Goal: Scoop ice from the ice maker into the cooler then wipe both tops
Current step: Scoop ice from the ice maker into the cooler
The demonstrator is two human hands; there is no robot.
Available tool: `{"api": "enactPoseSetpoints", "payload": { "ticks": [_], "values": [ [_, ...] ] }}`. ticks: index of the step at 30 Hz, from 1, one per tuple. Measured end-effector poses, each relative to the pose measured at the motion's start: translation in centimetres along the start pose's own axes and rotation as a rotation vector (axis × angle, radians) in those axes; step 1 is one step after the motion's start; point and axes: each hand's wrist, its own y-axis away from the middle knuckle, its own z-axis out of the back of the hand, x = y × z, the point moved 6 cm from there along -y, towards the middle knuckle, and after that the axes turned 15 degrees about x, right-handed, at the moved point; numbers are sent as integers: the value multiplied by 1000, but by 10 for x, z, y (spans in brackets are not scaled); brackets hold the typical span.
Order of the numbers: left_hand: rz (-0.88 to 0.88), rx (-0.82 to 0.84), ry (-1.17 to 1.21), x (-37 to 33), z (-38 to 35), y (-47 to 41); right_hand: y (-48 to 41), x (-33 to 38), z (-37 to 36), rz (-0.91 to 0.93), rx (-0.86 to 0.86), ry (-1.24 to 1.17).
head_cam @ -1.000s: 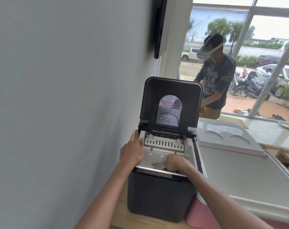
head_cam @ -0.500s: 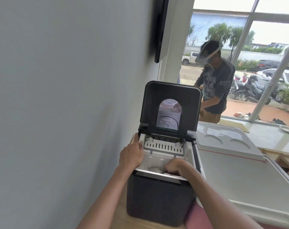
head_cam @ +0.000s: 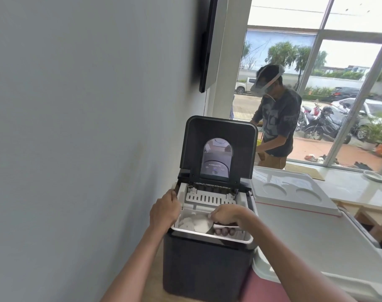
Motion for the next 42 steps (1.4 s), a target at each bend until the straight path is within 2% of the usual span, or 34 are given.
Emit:
{"api": "enactPoseSetpoints", "payload": {
  "ticks": [2,10,21,27,33,42],
  "values": [
    [17,1,19,3,-1,-1,6,-1,1,12,47,-21],
    [28,4,32,2,-2,0,19,-12,16,137,34,-262],
    [24,-6,4,3,-1,-3,22,-16,20,172,4,-297],
    [28,-29,-38,3,0,-3,40,-27,37,252,-32,-384],
    [23,-53,-90,2,0,-3,65,-60,51,331,-43,-449],
    [11,-116,-207,-1,2,0,116,-137,55,314,-157,-534]
  ]
}}
